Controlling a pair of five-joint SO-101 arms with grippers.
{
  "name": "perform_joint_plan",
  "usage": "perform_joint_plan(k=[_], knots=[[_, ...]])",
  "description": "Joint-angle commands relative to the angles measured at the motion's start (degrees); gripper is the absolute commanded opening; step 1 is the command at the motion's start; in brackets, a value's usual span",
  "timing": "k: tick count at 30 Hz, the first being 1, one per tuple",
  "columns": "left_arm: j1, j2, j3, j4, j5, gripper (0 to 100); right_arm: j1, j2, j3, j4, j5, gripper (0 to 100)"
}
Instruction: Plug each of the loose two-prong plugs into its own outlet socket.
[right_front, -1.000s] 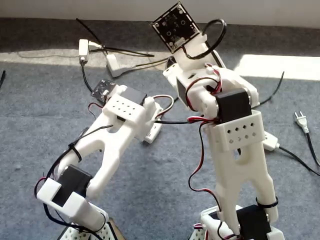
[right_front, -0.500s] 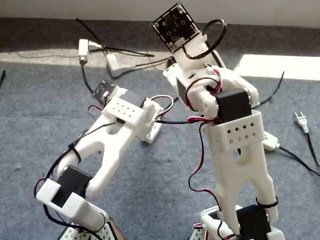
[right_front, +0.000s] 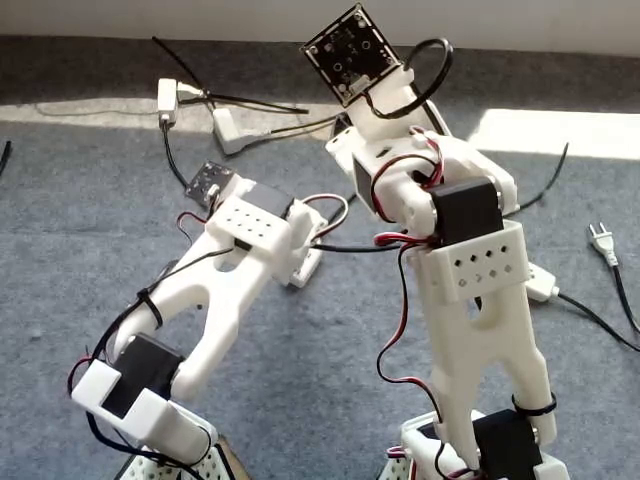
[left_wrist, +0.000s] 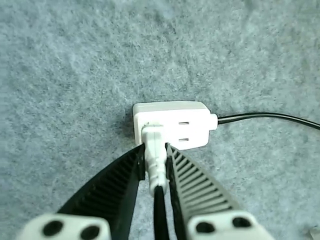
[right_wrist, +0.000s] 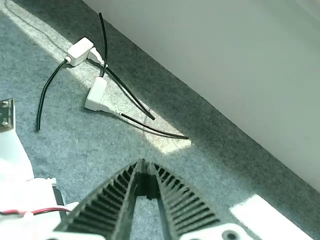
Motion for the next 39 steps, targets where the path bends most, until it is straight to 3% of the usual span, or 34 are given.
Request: perform_joint_plan(k=[1, 15, 22, 25, 30, 34, 36, 39], knots=[[0.9, -0.4, -0.1, 2.1, 0.4, 1, 0.1, -0.5, -2.6, -0.1, -0.4, 0.6], [0.7, 0.1, 0.6, 2.0, 0.1, 1, 0.1, -0.3, -2.6, -0.1, -0.4, 0.6], [-2.9, 12.3, -1.8, 2.5, -4.7, 1, 0.1, -0.3, -2.6, -0.1, -0.4, 0.6], [-4.0, 17.7, -7.1, 7.1, -6.7, 1, 0.1, -0.4, -2.5, -0.1, -0.4, 0.6], [-3.8, 23.4, -19.5, 18.0, -19.9, 1, 0.1, -0.5, -2.5, -0.1, -0.4, 0.6], [-3.8, 25.3, -27.0, 23.6, -25.1, 2, 0.1, -0.5, -2.5, -0.1, -0.4, 0.6], [-3.8, 25.4, -29.4, 26.2, -26.4, 7, 0.2, -0.5, -2.5, -0.1, -0.4, 0.6], [-3.7, 25.3, -32.1, 30.2, -26.6, 22, 0.3, -0.5, -2.5, -0.1, -0.4, 0.6]])
